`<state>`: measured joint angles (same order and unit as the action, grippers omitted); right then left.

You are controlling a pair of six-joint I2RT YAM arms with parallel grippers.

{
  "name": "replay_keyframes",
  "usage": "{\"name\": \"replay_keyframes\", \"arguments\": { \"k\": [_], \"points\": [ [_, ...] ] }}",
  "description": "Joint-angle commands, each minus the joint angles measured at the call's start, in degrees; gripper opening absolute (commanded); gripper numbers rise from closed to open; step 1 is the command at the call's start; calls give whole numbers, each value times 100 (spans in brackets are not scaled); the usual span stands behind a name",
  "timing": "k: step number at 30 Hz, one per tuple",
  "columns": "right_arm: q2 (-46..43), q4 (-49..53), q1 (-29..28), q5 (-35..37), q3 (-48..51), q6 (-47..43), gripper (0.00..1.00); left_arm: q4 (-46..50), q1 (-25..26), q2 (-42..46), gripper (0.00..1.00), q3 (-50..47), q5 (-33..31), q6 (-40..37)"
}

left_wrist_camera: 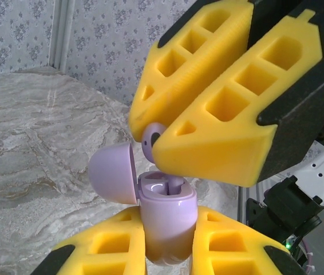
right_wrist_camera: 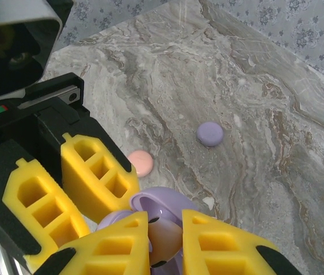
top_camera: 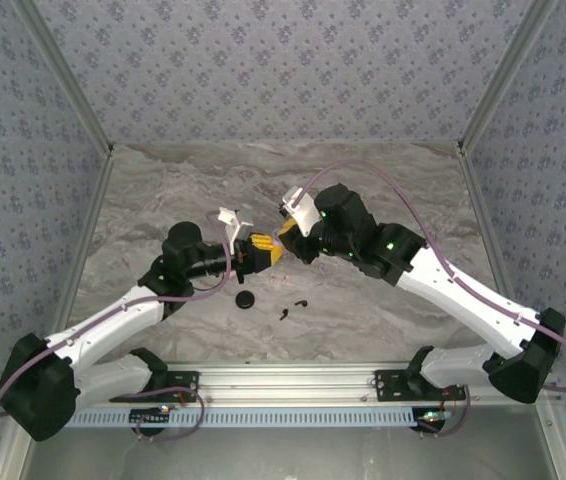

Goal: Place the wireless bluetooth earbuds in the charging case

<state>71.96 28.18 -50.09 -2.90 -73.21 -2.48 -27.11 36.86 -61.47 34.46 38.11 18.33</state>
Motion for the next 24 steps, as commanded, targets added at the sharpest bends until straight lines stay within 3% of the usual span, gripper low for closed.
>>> {"name": "replay_keyframes", "arguments": {
  "k": [1, 14, 18, 24],
  "points": [
    [-156, 81, -26, -42, 48, -77, 18, -235, -1, 190, 0, 111, 39, -31],
    [76, -129, -45, -505, 42, 90, 21, -261, 7, 223, 0, 113, 36, -34],
    [40, -50, 4, -670, -107, 67, 27, -284, 21, 250, 0, 105, 4, -46],
    [-320, -34, 263, -744, -368, 442, 52, -440, 22, 341, 0, -5, -130, -57]
  ]
}}
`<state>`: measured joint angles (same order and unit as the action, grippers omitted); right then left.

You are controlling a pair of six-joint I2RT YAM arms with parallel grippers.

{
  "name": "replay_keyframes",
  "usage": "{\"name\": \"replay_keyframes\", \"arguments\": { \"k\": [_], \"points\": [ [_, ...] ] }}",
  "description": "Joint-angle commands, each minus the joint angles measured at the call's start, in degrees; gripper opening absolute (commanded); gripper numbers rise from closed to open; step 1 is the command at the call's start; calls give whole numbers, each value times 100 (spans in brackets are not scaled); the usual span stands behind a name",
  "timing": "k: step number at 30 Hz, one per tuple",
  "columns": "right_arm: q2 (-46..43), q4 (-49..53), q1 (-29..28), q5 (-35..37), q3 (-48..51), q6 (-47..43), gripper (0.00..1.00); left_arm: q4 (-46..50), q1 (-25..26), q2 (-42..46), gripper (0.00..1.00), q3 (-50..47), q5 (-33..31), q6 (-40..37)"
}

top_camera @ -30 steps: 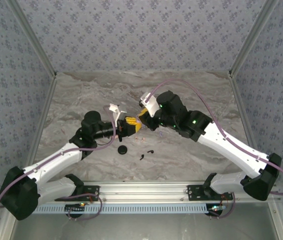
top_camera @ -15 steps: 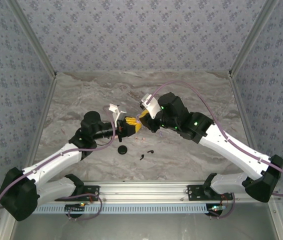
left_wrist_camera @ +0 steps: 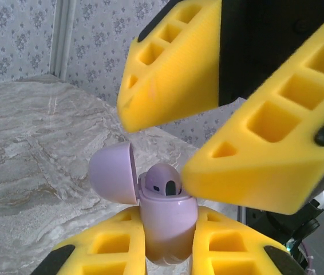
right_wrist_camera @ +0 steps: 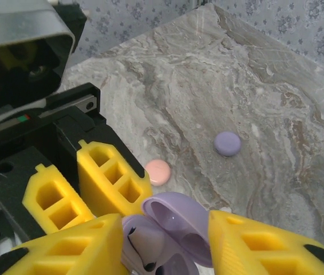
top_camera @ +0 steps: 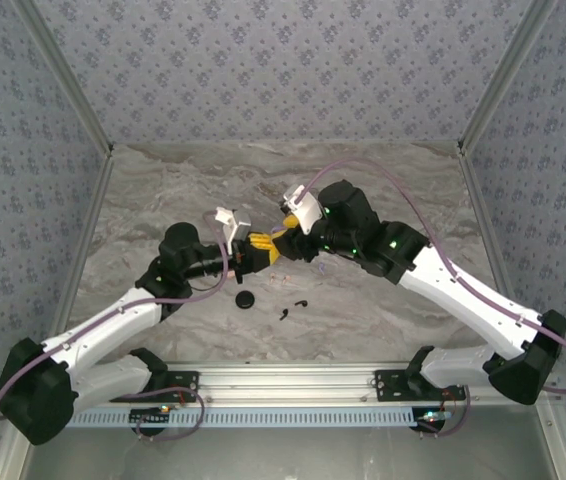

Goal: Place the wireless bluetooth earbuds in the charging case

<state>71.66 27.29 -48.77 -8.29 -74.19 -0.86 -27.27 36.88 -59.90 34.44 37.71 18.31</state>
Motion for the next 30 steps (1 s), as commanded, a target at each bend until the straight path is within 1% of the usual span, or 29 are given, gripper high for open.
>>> {"name": "replay_keyframes", "arguments": {
  "k": [1, 3, 6, 12, 14, 17, 21, 25, 30],
  "points": [
    [-368, 41, 220, -227, -272, 413, 56, -486, 27, 204, 0, -38, -128, -55],
    [-523, 15, 411, -330, -241, 660, 64, -574, 32, 257, 0, -98, -229, -70],
    [-710, 68, 718, -377, -123, 1032, 69, -672, 45, 343, 0, -161, -381, -115],
    [-845, 461, 1366, 37, 314, 1801, 71, -748, 56, 609, 0, -175, -770, -332],
    [-723, 687, 1481, 255, 385, 1993, 69, -717, 55, 747, 0, -145, -912, -408],
    [-334, 1306, 1469, 719, 426, 2245, 68, -645, 54, 945, 0, -82, -1024, -492],
    [292, 1628, 1428, 1069, 528, 2476, 63, -554, 52, 1153, 0, -43, -1054, -517],
    [1138, 1894, 1369, 1244, 410, 2528, 60, -394, 64, 1281, 0, -52, -1074, -547],
    [2261, 2118, 1248, 1340, 80, 2371, 56, -236, 73, 1396, 0, -103, -1099, -582]
  ]
}}
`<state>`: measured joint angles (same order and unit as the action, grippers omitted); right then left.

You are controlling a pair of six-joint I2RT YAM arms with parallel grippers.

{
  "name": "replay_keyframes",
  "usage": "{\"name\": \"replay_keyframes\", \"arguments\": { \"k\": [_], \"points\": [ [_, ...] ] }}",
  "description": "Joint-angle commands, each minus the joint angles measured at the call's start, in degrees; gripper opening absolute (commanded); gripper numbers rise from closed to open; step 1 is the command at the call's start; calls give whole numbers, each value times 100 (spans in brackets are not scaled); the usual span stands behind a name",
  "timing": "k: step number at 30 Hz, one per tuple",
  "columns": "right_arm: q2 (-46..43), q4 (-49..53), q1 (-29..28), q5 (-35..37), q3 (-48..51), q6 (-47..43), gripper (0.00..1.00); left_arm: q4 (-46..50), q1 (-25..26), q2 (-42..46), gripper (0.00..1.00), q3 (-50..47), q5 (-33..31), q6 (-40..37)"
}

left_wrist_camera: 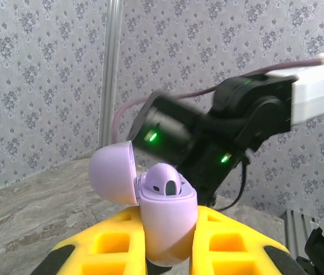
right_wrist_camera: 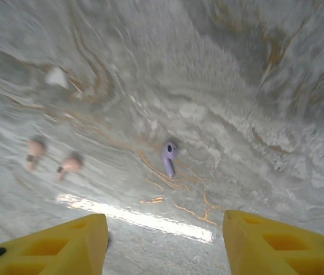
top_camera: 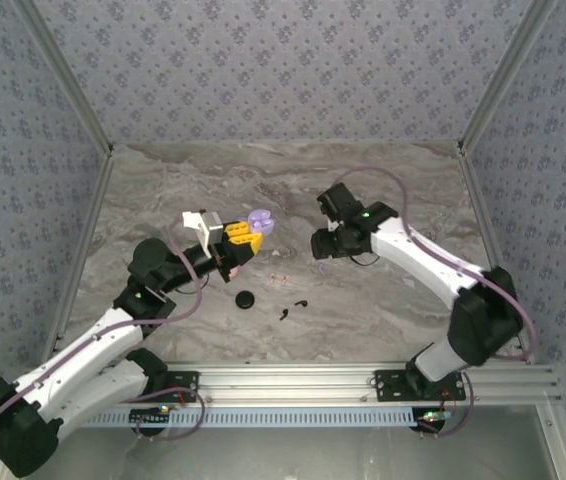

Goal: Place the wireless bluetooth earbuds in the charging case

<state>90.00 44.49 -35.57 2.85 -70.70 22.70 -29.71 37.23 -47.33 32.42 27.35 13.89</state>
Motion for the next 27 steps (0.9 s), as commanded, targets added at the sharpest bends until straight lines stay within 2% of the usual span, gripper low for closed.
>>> {"name": "replay_keyframes", "arguments": {
  "k": [1, 8, 15, 27],
  "points": [
    [627, 386, -81, 199, -332, -24, 56, 38, 36, 167, 0, 89, -70, -135],
    [1597, 189, -66, -82, -654, -116, 50, 206, 35, 334, 0, 19, -159, -185],
    [2223, 305, -59, -54, -934, -261, 47, 348, 34, 415, 0, 11, -204, -254],
    [2474, 262, -53, 26, -954, -338, 39, 402, 34, 402, 0, 9, -242, -293]
  ]
}}
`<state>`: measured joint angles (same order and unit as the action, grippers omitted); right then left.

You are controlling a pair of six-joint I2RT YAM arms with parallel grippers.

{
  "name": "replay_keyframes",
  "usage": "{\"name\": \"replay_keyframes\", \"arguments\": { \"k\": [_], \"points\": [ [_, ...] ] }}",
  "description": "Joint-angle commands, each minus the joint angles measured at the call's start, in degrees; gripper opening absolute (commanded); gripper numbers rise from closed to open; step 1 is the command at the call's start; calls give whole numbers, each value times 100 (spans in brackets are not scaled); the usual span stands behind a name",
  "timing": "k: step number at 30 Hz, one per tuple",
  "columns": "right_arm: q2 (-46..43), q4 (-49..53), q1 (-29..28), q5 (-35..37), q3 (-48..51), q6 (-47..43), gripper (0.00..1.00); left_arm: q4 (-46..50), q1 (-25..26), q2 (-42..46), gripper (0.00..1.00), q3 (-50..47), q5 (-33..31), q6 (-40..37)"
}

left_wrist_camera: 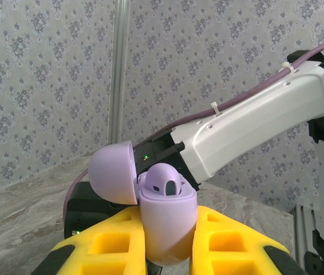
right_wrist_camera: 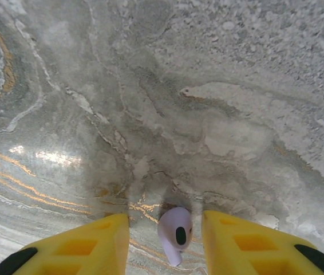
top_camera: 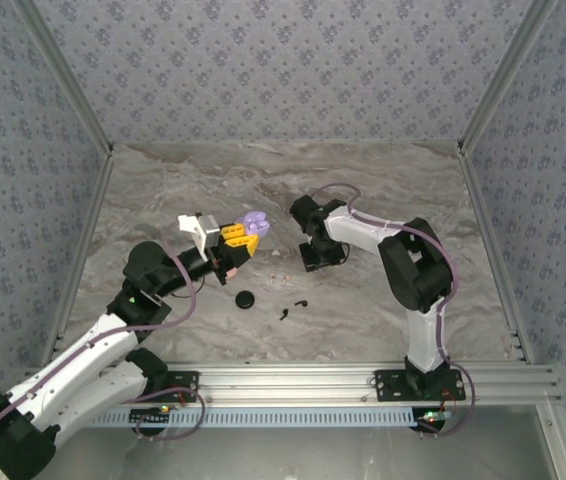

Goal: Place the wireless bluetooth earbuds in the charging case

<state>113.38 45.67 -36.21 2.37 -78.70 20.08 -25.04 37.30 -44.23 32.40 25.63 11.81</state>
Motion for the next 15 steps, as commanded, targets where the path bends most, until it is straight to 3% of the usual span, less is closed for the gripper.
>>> {"name": "replay_keyframes", "arguments": {
  "k": [1, 15],
  "points": [
    [157, 150, 14, 83, -178, -83, 38, -58, 32, 96, 0, 12, -65, -91],
    [-167, -81, 36, 195, 3, -182, 19, -9, 30, 97, 0, 37, -84, -109]
  ]
}}
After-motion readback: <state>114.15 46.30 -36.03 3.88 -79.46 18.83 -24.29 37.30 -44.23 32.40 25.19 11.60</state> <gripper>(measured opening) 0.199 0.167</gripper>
